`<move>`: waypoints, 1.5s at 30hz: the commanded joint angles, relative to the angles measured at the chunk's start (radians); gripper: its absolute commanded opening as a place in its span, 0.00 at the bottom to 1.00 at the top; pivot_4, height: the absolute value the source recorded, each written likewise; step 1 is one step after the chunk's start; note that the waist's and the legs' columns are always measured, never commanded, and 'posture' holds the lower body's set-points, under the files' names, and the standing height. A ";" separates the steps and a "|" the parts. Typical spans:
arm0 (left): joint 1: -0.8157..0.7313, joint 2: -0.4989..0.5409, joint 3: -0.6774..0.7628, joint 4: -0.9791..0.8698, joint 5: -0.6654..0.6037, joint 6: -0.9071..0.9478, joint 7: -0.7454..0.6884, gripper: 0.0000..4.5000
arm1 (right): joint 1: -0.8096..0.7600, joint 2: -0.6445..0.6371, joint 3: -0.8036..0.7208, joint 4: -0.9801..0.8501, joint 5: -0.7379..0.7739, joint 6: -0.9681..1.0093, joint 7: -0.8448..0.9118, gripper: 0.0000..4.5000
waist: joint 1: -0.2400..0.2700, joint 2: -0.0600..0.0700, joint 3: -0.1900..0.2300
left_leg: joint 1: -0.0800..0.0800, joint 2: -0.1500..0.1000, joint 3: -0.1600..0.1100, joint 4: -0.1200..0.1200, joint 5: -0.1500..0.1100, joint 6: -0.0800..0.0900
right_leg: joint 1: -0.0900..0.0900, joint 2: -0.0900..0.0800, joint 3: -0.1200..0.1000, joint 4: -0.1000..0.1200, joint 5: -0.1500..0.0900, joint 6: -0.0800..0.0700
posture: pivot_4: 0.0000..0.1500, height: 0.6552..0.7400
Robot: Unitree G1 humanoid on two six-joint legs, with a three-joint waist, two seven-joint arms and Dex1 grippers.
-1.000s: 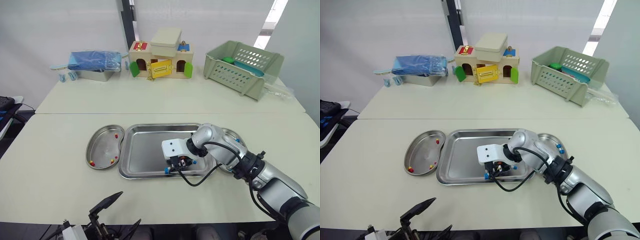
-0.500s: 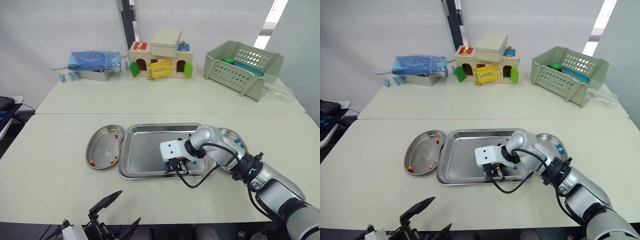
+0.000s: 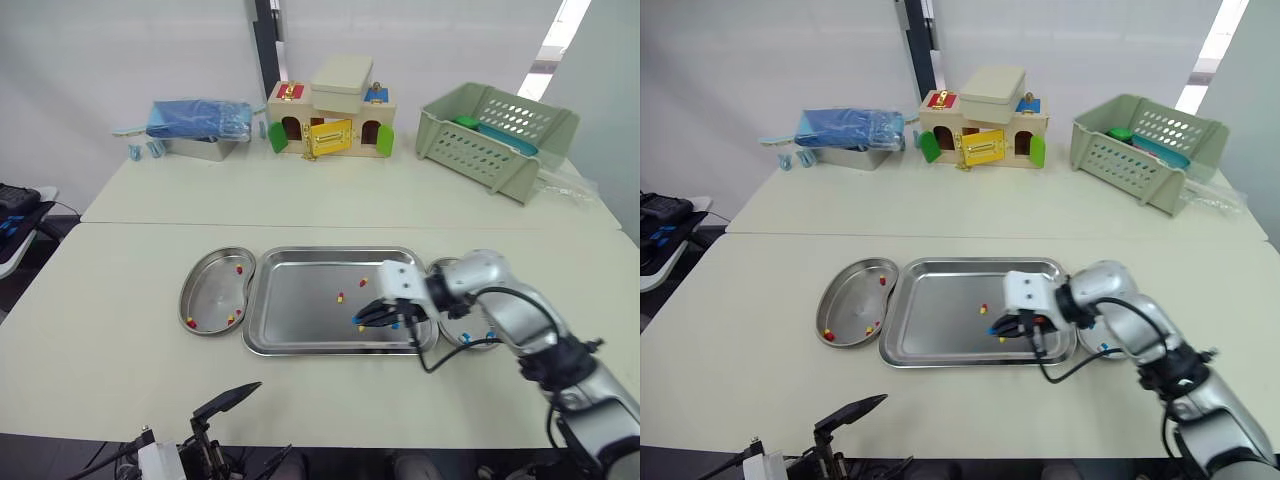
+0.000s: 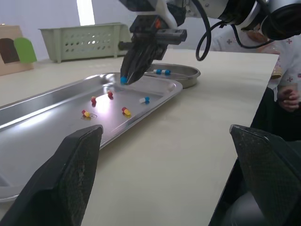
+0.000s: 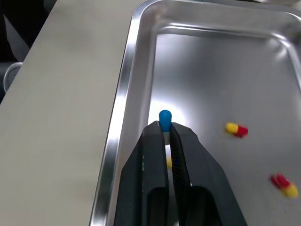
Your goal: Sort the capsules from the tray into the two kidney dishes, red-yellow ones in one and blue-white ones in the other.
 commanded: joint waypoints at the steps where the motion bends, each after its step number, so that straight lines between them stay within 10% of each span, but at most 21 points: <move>1: -0.031 0.018 -0.044 -0.029 -0.023 0.013 -0.036 1.00 | 0.077 -0.086 -0.163 -0.082 0.084 0.012 -0.008 0.00 | -0.003 0.000 0.000 | 0.000 0.000 0.000 0.000 0.000 0.000 | 0.000 0.000 0.000 0.000 0.000 0.000 | 1.00 1.00; 12: -0.172 0.047 -0.090 0.014 -0.060 0.064 -0.113 1.00 | 0.356 -0.273 -0.443 -0.054 0.130 0.000 -0.086 0.00 | -0.007 0.001 0.000 | 0.002 0.000 0.001 0.000 0.000 0.000 | 0.001 0.000 0.001 0.001 0.000 0.000 | 1.00 1.00; 38: -0.121 0.011 -0.073 -0.008 -0.029 0.066 -0.030 1.00 | 0.334 -0.294 -0.360 0.078 0.096 -0.086 -0.110 0.00 | -0.004 0.001 0.000 | 0.002 0.000 0.001 0.000 0.000 0.000 | 0.002 0.000 0.002 0.000 0.000 0.000 | 1.00 1.00; 45: -0.121 0.009 -0.075 0.000 -0.025 0.056 -0.026 1.00 | 0.330 -0.294 -0.356 0.095 0.092 -0.107 -0.104 0.42 | -0.004 0.001 0.000 | 0.002 0.000 0.001 0.000 0.000 0.000 | 0.002 0.000 0.002 0.000 0.000 0.000 | 1.00 1.00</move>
